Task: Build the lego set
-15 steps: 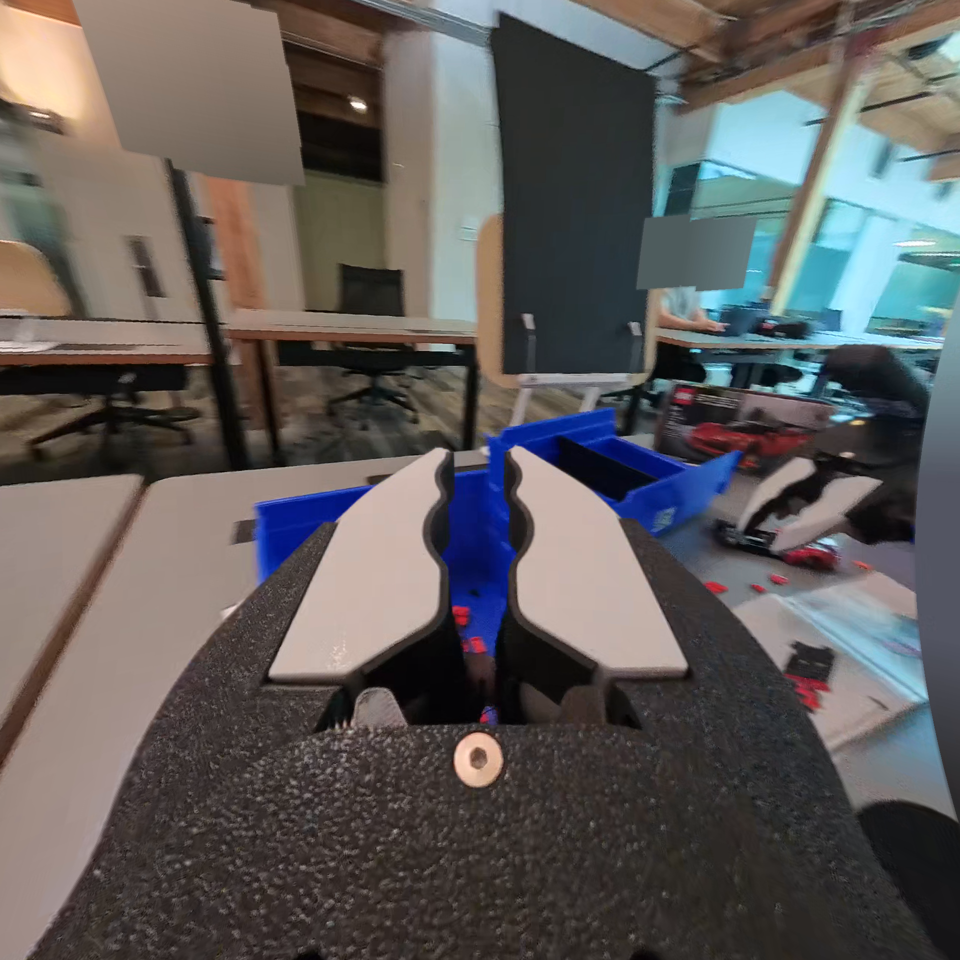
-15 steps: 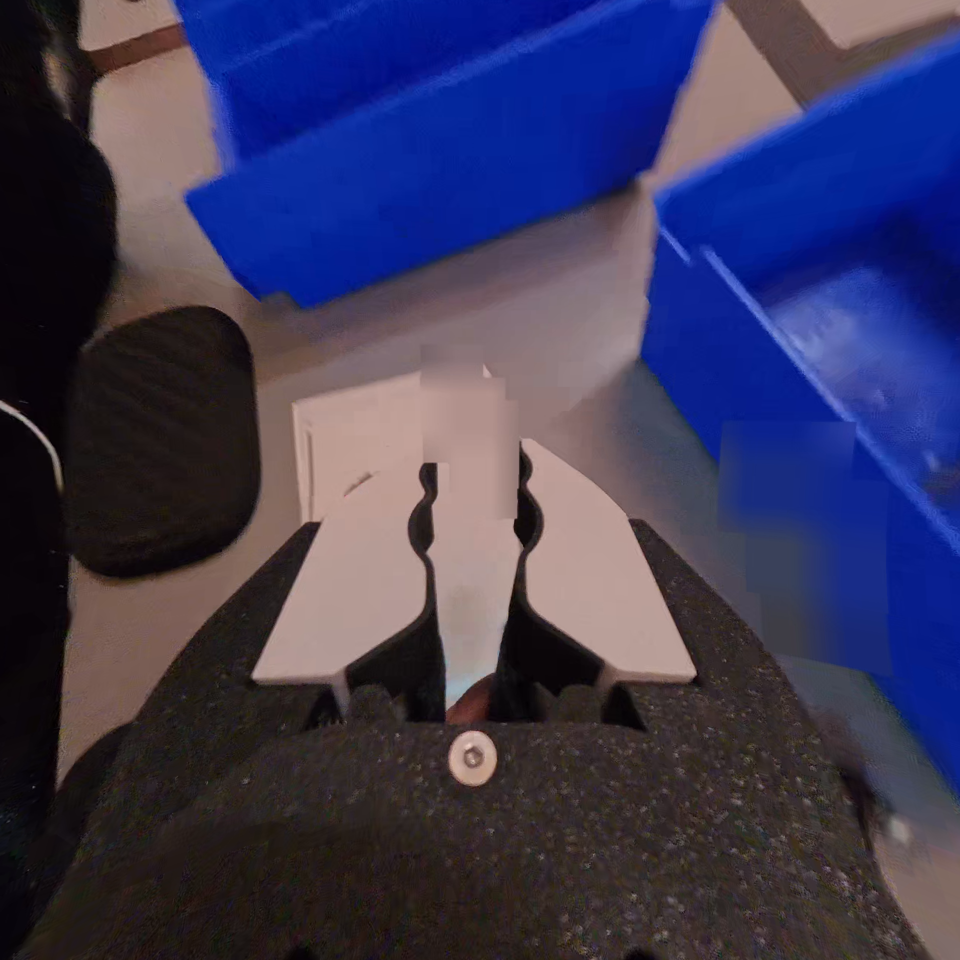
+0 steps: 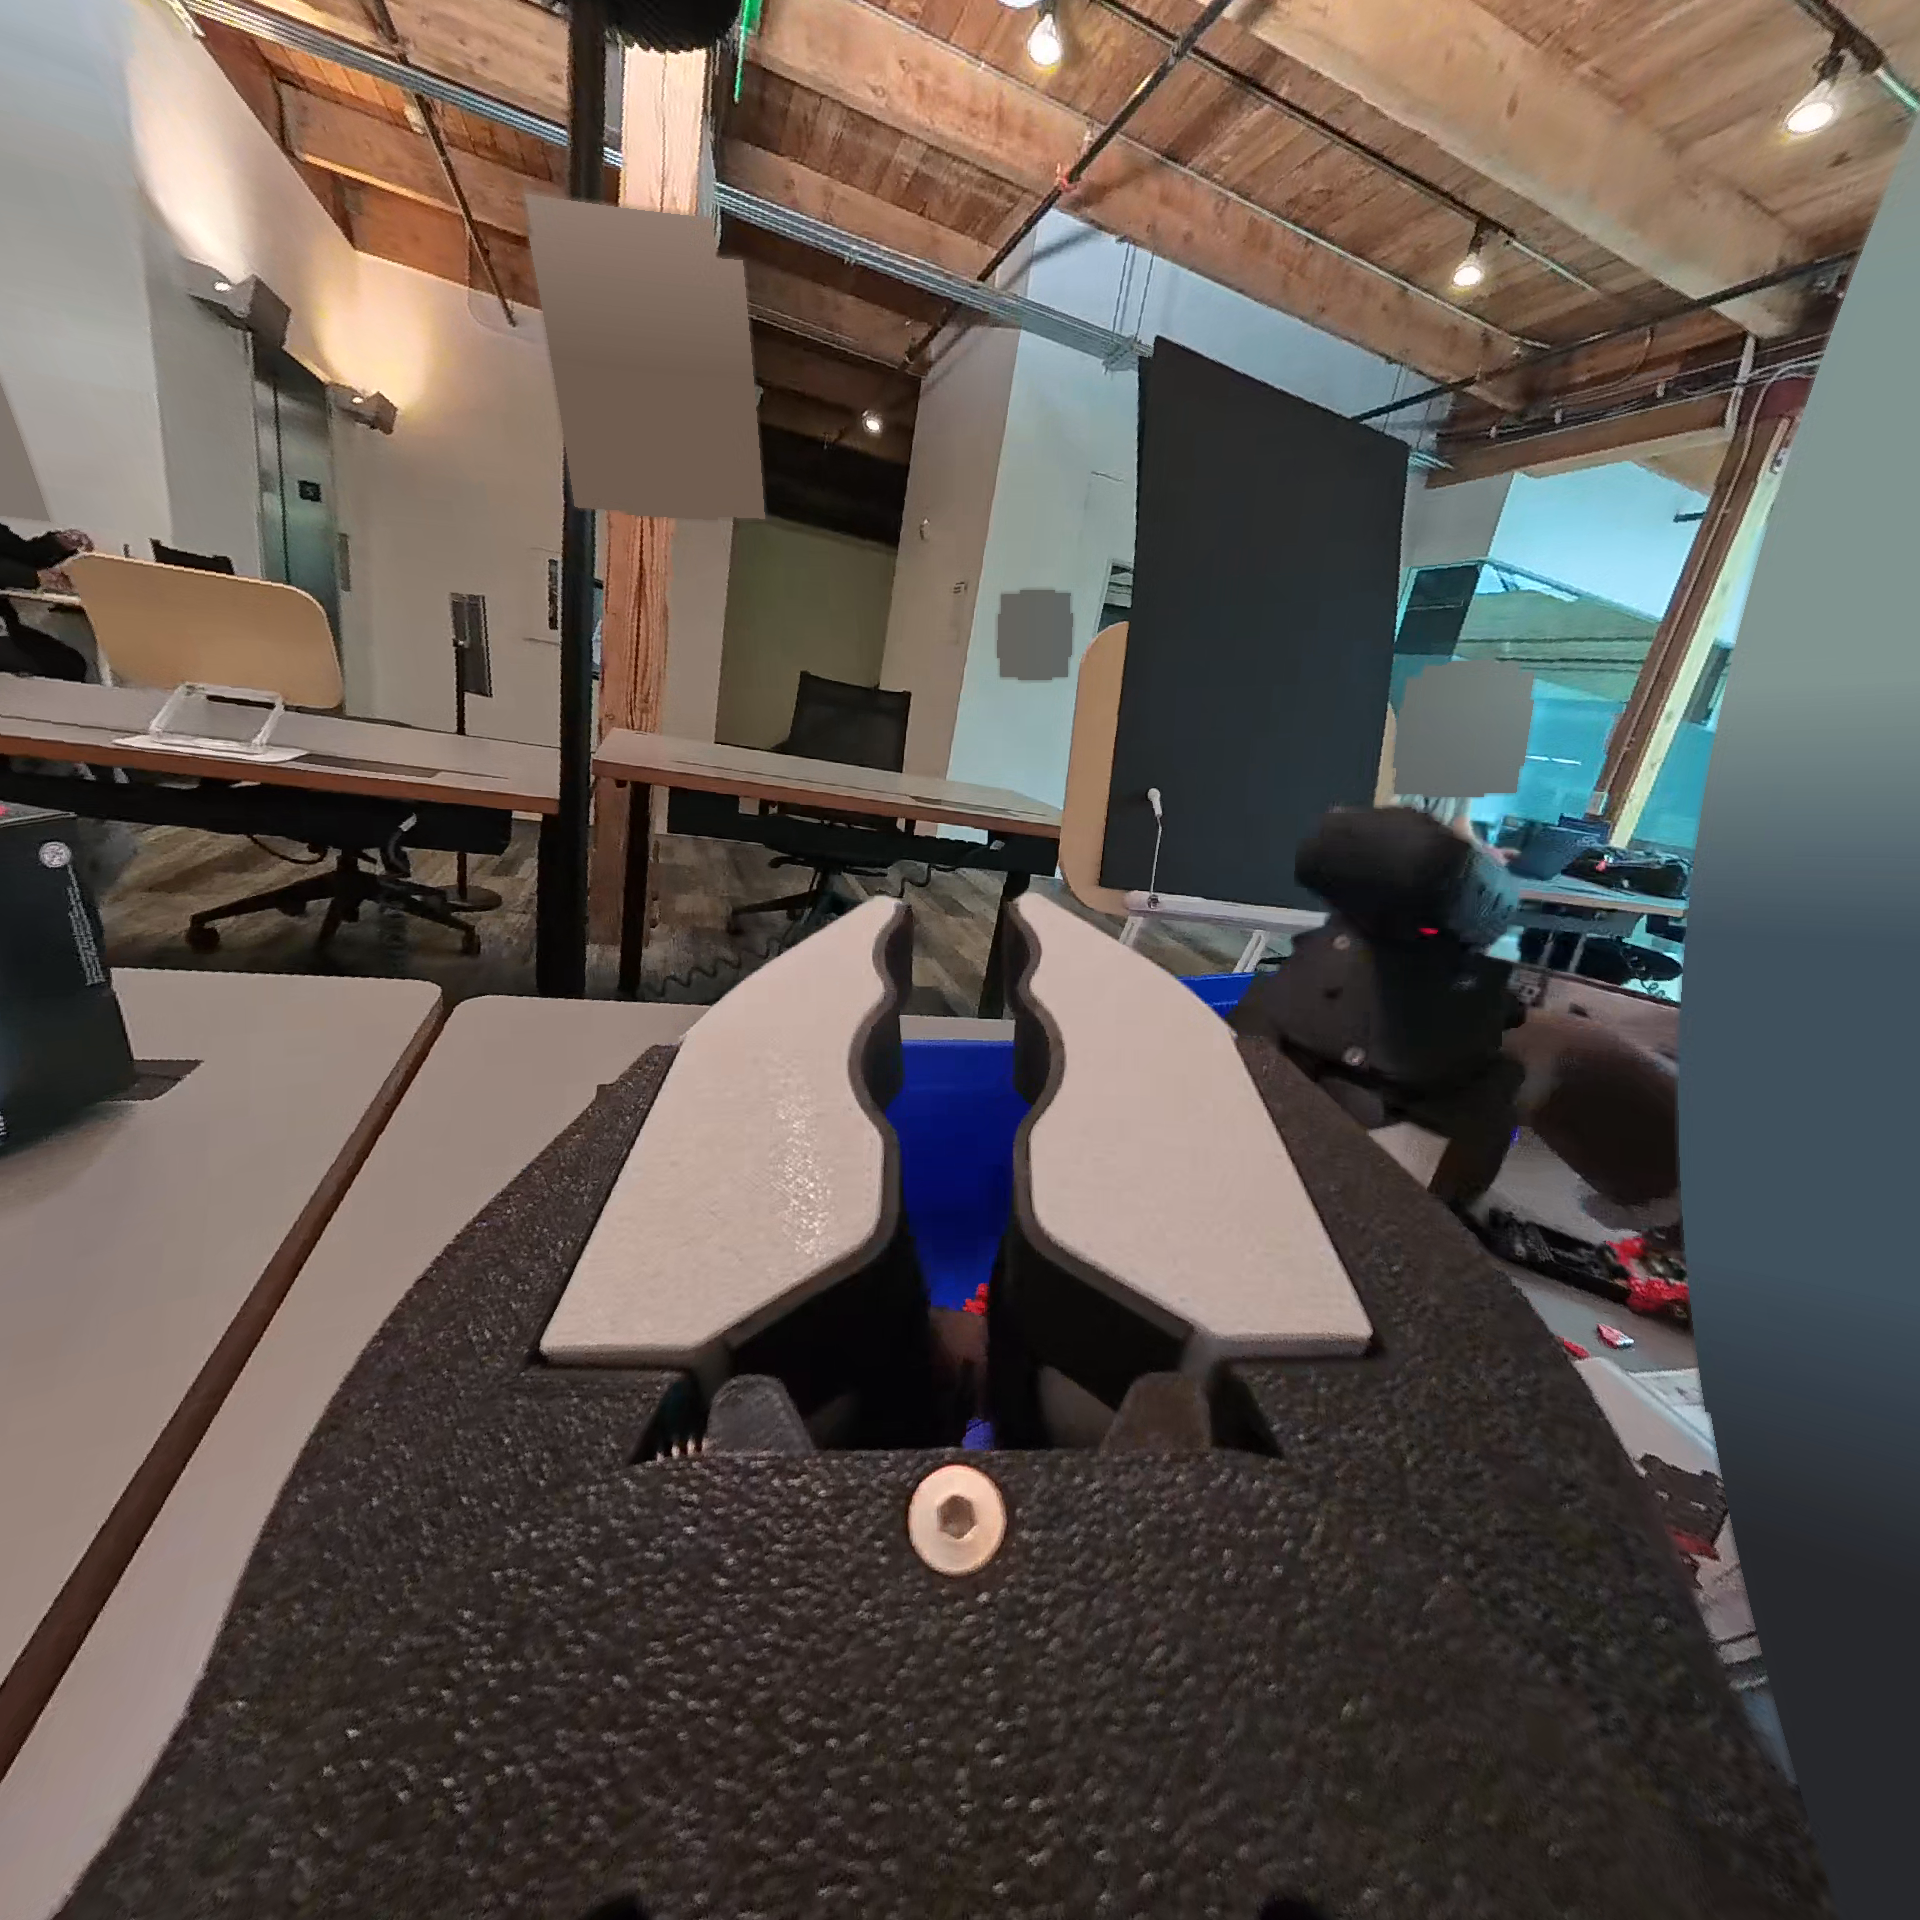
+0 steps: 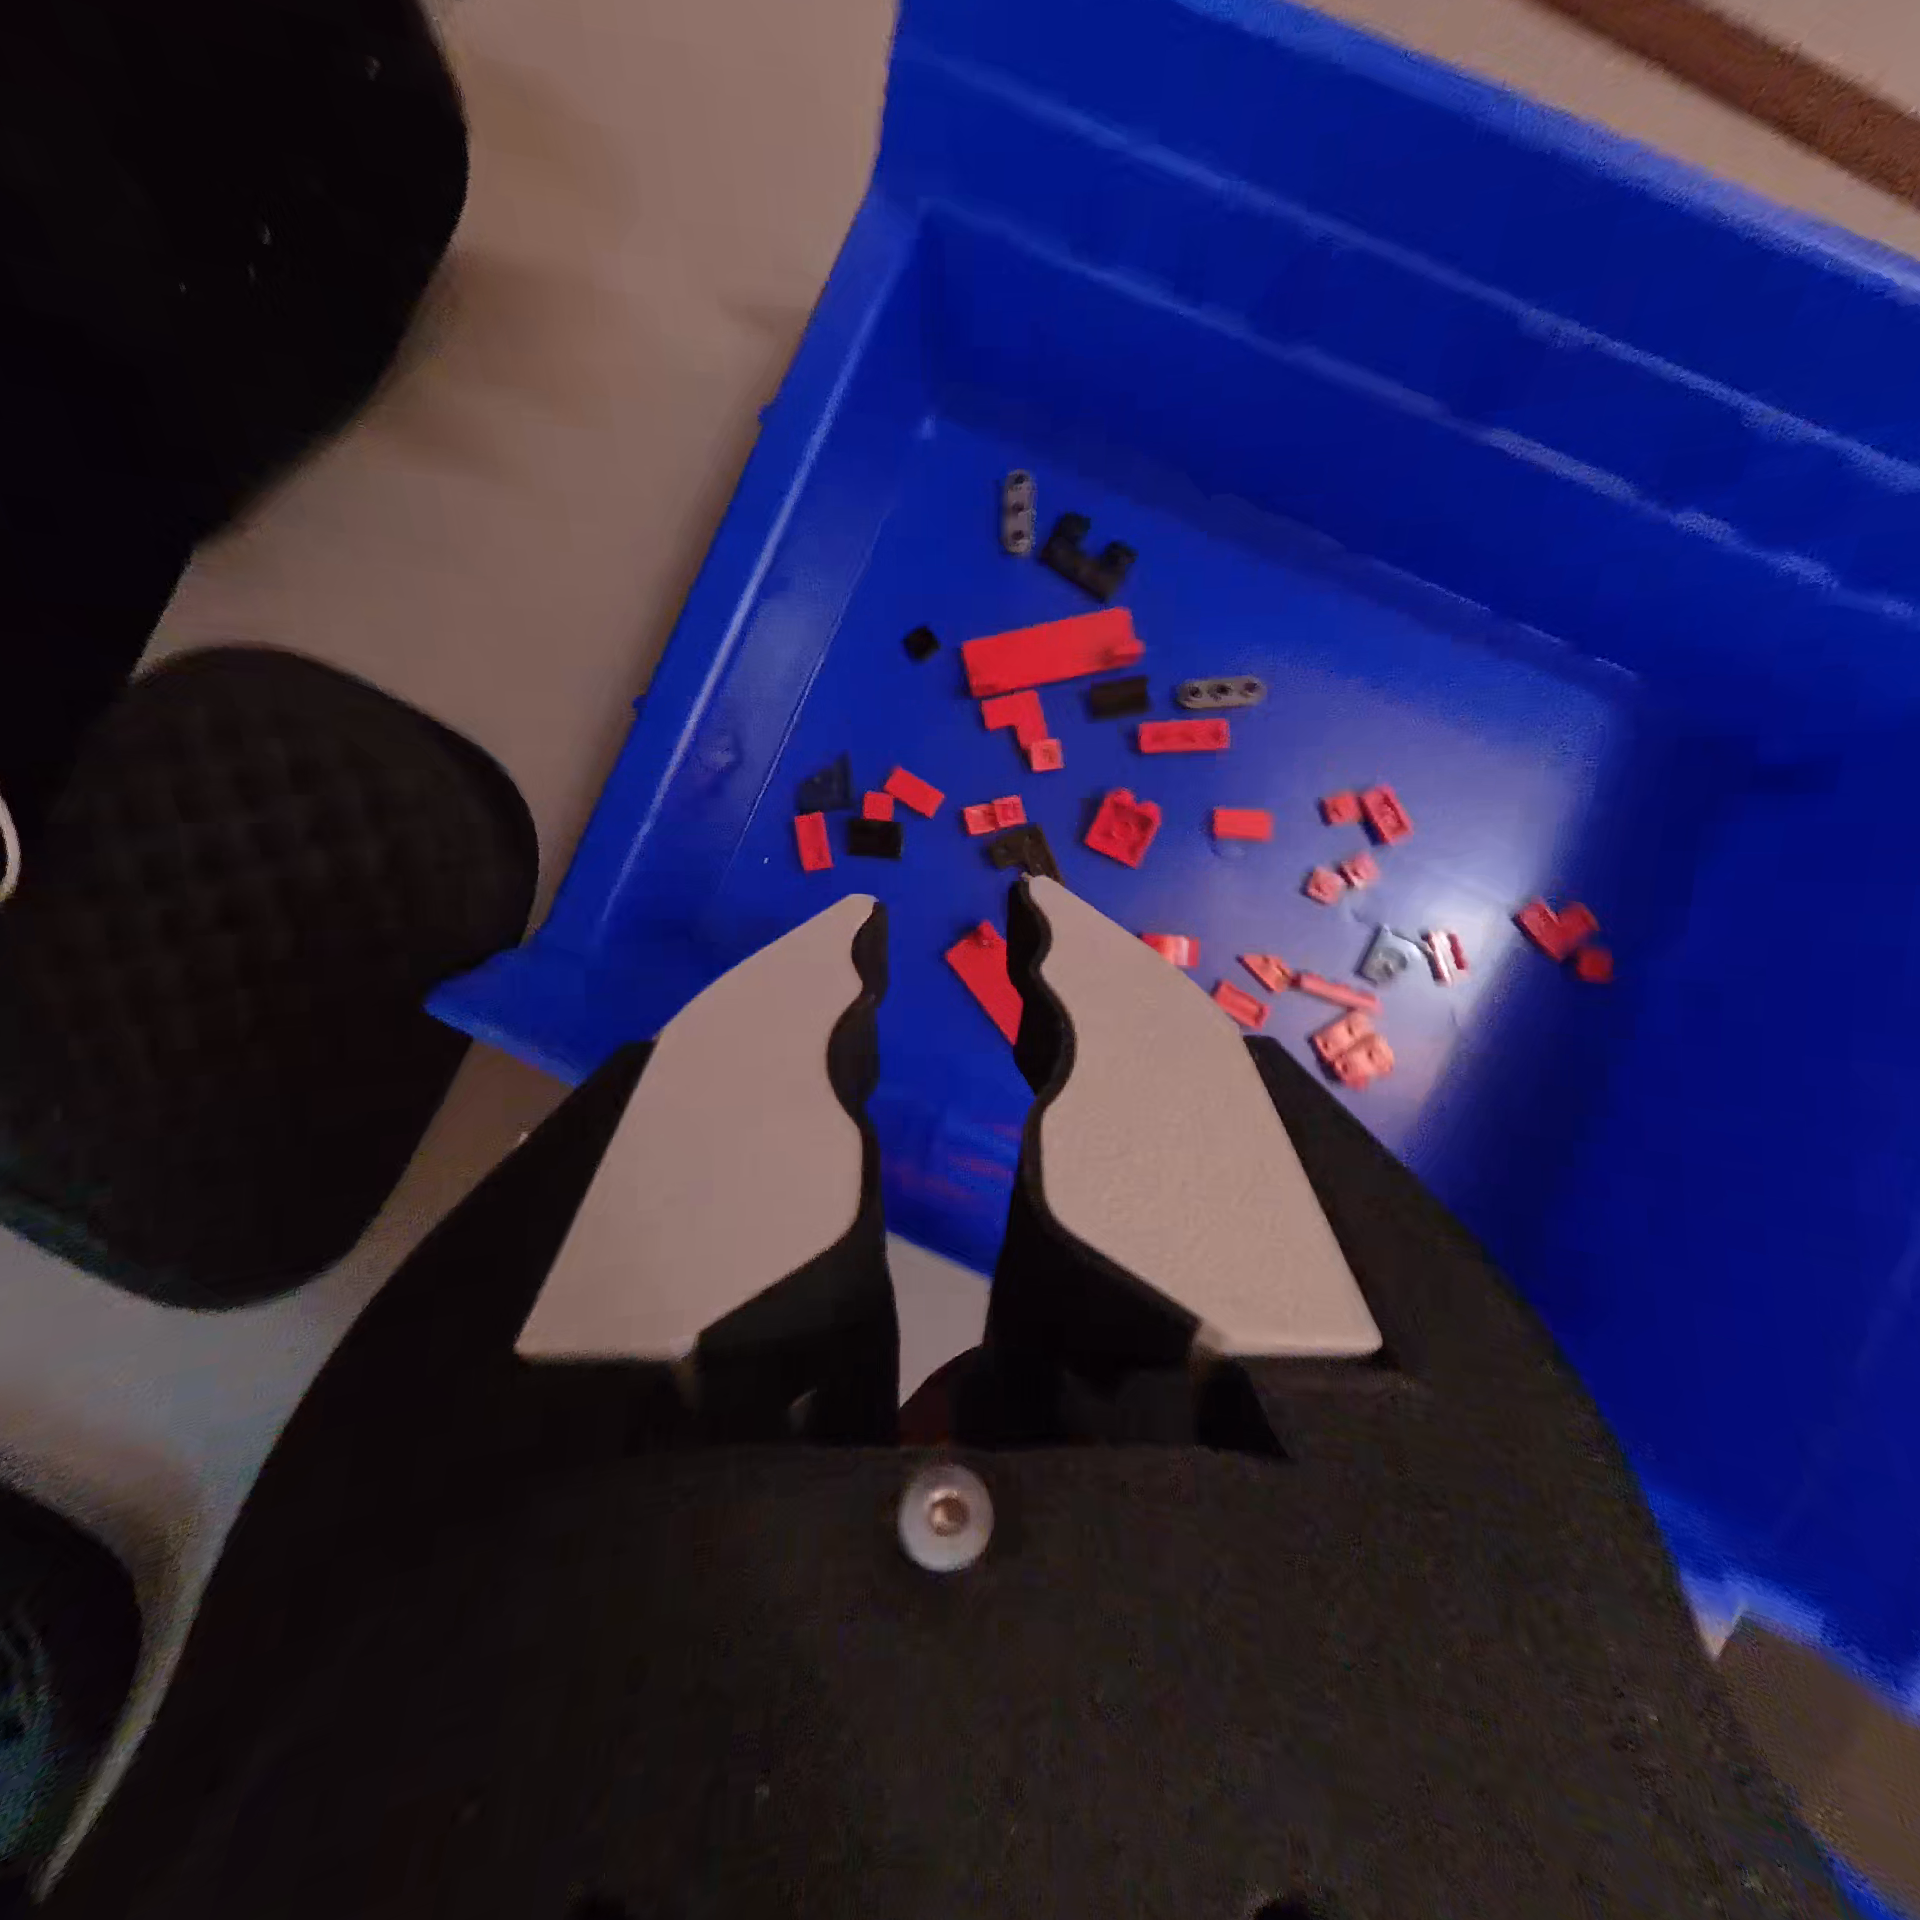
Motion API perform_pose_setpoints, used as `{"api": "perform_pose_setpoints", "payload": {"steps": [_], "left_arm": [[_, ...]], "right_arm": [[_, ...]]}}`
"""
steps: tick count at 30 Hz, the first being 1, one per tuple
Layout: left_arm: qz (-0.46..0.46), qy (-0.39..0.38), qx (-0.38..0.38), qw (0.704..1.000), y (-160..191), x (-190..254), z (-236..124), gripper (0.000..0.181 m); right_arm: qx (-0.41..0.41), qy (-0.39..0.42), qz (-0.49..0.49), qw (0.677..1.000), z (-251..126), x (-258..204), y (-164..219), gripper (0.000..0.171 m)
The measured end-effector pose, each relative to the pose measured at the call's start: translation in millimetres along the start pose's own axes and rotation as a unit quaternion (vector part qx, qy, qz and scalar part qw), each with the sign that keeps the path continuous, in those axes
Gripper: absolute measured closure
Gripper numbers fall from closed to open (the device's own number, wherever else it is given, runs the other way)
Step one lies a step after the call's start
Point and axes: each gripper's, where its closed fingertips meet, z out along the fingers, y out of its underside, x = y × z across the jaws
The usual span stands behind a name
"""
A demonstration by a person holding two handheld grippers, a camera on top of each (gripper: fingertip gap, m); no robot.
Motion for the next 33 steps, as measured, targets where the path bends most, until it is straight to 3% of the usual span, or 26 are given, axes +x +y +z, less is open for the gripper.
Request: {"api": "perform_pose_setpoints", "payload": {"steps": [3, 6, 8, 12, 20, 33], "left_arm": [[-0.01, -0.001, 0.012, 1.0, -3.0, -3.5, -2.2, 0.166], [-0.02, -0.005, 0.023, 1.0, -5.0, -6.0, -1.7, 0.166], [-0.017, -0.005, 0.017, 1.0, -2.6, -5.4, -0.1, 0.166], [-0.019, -0.003, 0.017, 1.0, -1.9, -5.1, 0.9, 0.166], [-0.021, -0.001, 0.018, 1.0, -1.7, -4.5, 1.5, 0.166], [-0.023, 0.004, 0.02, 1.0, -2.3, -3.3, 1.7, 0.166]], "right_arm": [[-0.054, -0.037, -0.055, 0.996, 17.5, -3.6, -1.4, 0.151], [-0.109, 0.028, -0.074, 0.991, 19.4, 25.3, 9.0, 0.152], [-0.129, 0.076, -0.049, 0.988, 16.1, 51.2, 20.2, 0.153], [-0.116, 0.062, 0.001, 0.991, 24.3, 71.2, 28.5, 0.153], [-0.191, 0.116, 0.071, 0.972, 11.5, 115.2, 49.1, 0.156], [-0.25, -0.034, -0.009, 0.968, 44.5, 89.5, 51.3, 0.16]]}}
